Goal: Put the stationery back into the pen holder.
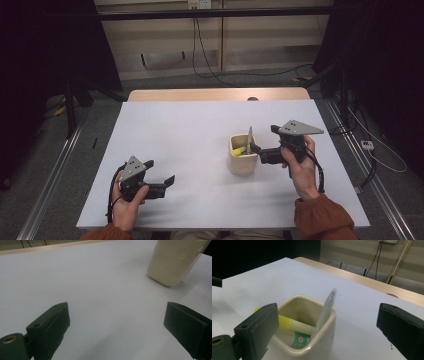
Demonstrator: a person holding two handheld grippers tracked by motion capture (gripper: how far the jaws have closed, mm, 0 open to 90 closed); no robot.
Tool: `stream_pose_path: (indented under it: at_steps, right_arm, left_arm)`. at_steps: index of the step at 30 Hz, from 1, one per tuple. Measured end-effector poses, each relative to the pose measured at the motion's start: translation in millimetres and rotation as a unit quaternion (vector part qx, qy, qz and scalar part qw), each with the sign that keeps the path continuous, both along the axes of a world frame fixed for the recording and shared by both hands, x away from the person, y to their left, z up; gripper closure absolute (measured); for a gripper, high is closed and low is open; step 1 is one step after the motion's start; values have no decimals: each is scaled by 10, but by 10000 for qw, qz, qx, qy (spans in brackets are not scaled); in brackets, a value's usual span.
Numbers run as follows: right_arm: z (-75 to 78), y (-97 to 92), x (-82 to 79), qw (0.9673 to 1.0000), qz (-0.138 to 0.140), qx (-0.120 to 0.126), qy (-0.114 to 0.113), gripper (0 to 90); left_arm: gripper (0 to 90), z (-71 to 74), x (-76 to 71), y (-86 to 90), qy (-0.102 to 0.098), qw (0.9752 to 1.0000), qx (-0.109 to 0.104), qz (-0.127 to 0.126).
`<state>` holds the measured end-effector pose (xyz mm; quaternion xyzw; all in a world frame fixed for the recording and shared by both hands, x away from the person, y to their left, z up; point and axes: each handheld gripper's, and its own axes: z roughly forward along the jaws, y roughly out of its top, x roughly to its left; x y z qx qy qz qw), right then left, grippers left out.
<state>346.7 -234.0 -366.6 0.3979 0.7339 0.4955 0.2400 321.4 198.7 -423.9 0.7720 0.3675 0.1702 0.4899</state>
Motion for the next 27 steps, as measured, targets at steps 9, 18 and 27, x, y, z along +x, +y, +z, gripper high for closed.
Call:
stream_pose_path:
  at_steps: [9, 18, 27]
  right_arm:
    - [-47, -120, -145, 9998, -213, -53, -28, 53]
    - [-168, -240, -267, 9993, -355, 43, 96, 53]
    - [-275, -380, -419, 9985, -529, 84, 149, 47]
  left_arm:
    - [66, 18, 5, 41, -25, 10000, 4, 71]
    - [66, 18, 5, 42, -25, 10000, 19, 78]
    - [66, 19, 2, 54, -28, 9999, 26, 128]
